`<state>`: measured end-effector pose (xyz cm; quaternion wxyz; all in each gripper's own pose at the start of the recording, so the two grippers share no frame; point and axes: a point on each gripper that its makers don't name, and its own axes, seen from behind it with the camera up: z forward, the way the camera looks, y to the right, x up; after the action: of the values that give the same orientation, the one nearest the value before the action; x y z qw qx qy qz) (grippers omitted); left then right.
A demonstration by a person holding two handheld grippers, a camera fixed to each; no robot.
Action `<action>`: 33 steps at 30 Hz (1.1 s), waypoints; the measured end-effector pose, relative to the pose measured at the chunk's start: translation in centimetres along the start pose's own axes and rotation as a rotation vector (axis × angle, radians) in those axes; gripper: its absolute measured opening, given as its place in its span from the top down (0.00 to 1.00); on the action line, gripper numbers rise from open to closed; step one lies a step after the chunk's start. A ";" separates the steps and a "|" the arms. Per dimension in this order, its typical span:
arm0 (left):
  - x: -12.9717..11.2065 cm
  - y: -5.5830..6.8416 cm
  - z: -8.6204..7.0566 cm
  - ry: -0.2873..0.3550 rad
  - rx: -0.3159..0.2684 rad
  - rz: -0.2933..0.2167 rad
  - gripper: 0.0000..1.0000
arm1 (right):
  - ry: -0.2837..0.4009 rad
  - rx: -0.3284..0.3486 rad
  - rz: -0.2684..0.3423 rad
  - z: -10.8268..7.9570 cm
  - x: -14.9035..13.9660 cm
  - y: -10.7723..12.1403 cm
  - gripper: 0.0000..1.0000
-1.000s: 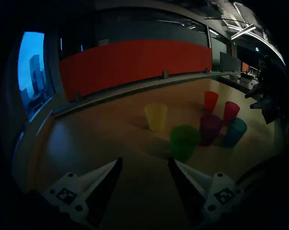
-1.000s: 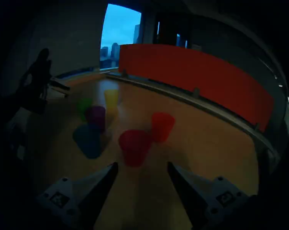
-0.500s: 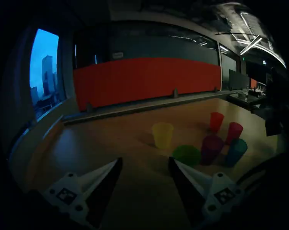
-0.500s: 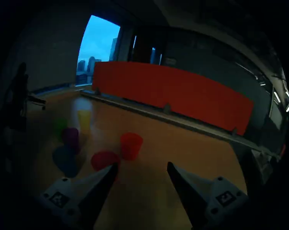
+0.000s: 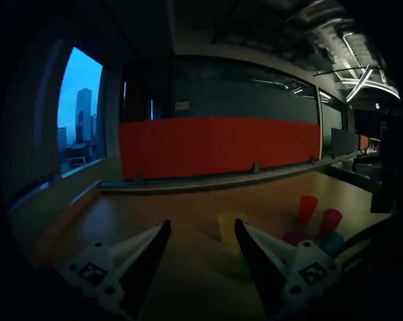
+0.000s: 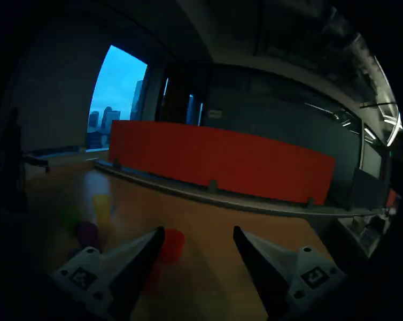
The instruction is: Pour water
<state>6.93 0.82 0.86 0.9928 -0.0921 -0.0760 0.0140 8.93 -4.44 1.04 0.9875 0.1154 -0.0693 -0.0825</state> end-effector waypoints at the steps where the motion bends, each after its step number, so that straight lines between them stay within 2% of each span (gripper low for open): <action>1: 0.3 0.2 0.1 0.011 0.001 -0.010 0.12 | 0.011 -0.008 0.003 0.1 0.5 0.1 0.00; 11: 3.0 0.7 0.2 0.102 0.046 -0.102 0.12 | 0.136 -0.101 0.070 0.2 4.0 1.5 0.01; 18: 4.5 1.2 -0.1 0.137 0.054 -0.096 0.12 | 0.171 -0.154 0.113 -0.1 4.3 2.6 0.00; 26: 4.3 1.9 -0.2 0.147 0.059 -0.093 0.12 | 0.191 -0.181 0.129 -0.7 4.2 2.9 0.01; 33: 3.6 1.7 -0.8 0.167 0.071 -0.120 0.12 | 0.204 -0.194 0.146 -1.3 3.2 3.1 0.00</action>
<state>10.60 2.52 0.29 0.9973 -0.0530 0.0020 -0.0503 12.73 -1.79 0.90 0.9993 0.0221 0.0313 -0.0045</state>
